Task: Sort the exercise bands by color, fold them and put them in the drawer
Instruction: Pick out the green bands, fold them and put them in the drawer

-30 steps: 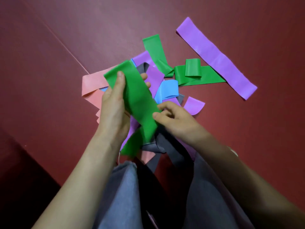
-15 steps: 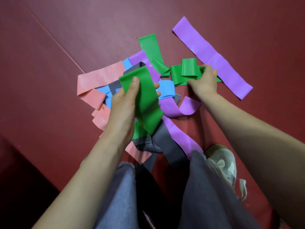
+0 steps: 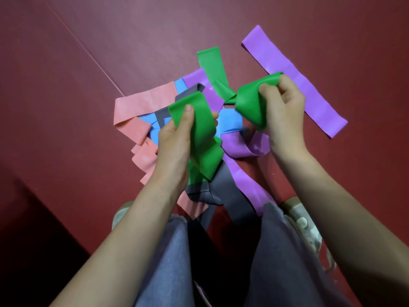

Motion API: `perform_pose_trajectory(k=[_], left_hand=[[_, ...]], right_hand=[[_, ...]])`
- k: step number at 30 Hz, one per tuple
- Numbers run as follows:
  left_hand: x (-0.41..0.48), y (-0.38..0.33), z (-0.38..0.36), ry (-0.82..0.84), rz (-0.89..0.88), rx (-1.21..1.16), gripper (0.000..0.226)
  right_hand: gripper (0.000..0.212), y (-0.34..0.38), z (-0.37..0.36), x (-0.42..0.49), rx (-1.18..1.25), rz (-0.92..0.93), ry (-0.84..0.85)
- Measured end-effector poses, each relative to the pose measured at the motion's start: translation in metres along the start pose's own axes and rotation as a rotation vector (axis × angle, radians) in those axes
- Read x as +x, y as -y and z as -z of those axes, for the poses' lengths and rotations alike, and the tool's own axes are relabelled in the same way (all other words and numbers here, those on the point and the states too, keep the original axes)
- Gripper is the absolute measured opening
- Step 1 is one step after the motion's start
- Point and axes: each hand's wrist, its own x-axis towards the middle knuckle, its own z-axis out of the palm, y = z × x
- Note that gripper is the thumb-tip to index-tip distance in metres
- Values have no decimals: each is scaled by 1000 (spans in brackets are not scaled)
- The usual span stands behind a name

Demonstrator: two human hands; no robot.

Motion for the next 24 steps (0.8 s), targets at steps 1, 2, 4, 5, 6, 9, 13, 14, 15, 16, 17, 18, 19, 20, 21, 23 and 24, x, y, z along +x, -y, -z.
perform_pose_trajectory(k=[1,2,4,5,6,9,13,14,15,16,17,18,19,20,21,23,24], left_hand=[[0,0,0,-11,-5,-9,32],[0,-1,0,-18,-7,-26,32],[0,-1,-1,-24,-1,-70,28],[-1,-2,-3,-20,4,-85,26],[-1,-2,-4,-11,7,-93,24],[-3,-3,-6,25,35,-104,18],[-4,-5,-8,70,129,-155,20],[-4,-5,-7,85,154,-193,29],[-3,-5,-6,103,175,-251,40],[-3,-6,-5,120,189,-308,50],[-4,-7,-5,135,194,-340,56],[-4,-7,-5,148,196,-339,58],[-5,-7,-6,156,191,-310,56],[-5,-6,-8,158,178,-253,49],[-5,-4,-9,145,154,-179,40],[-4,-2,-9,115,88,-63,29],[-4,-2,-7,106,58,-31,29]], right_hand=[[11,5,-1,-6,20,-1,71],[14,9,-1,-11,41,-1,148],[31,14,-1,-20,92,-16,303],[36,13,-2,-24,117,-33,368],[37,13,-5,-27,142,-57,426],[32,4,-16,-29,192,-173,521],[44,-7,-25,-32,99,-170,566],[47,-9,-24,-33,88,-161,575],[48,-11,-24,-34,95,-159,572],[47,-12,-23,-35,103,-159,560],[46,-12,-22,-36,102,-155,544],[45,-13,-22,-37,89,-152,529],[45,-14,-21,-37,69,-147,521],[46,-16,-21,-38,49,-143,518],[48,-18,-20,-38,40,-142,518],[50,-19,-20,-38,62,-151,514],[52,-19,-19,-39,81,-155,513]])
